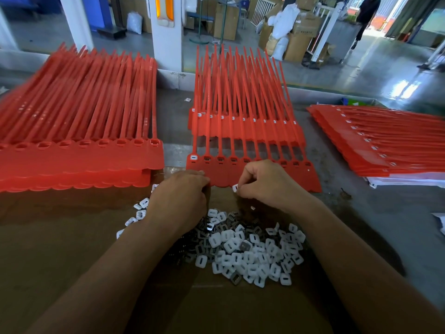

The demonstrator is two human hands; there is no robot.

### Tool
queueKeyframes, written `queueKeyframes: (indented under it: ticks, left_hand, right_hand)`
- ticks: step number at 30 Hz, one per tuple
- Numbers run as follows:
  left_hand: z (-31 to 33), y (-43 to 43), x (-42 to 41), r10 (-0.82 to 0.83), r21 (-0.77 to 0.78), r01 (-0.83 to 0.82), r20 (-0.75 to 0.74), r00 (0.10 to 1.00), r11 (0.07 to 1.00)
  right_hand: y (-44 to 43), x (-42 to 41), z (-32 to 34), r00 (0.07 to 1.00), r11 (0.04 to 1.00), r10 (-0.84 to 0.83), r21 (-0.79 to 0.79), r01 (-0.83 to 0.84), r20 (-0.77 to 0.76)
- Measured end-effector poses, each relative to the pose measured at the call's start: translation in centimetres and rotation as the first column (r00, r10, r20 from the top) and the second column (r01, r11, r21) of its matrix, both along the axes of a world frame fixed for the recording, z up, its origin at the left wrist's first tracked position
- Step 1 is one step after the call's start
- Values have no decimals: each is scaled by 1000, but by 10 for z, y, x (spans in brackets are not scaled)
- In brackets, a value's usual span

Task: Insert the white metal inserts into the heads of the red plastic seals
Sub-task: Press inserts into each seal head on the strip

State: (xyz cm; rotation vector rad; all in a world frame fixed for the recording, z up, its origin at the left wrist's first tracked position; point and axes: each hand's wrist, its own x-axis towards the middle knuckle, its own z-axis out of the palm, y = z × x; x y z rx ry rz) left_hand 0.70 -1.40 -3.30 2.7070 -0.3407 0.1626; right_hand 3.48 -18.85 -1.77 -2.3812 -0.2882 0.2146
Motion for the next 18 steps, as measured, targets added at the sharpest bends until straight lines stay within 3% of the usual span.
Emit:
queueKeyframes:
  ticks: [13, 18]
  left_hand:
    - [2, 0, 0, -11, 1, 11, -2, 1000, 1000]
    - [2, 0, 0, -15, -7, 15, 4, 1000, 1000]
  right_hand:
    - [8, 3, 3, 1000, 985, -10, -172, 12, 15]
    - [9, 6, 2, 999, 991, 32, -132, -30, 10]
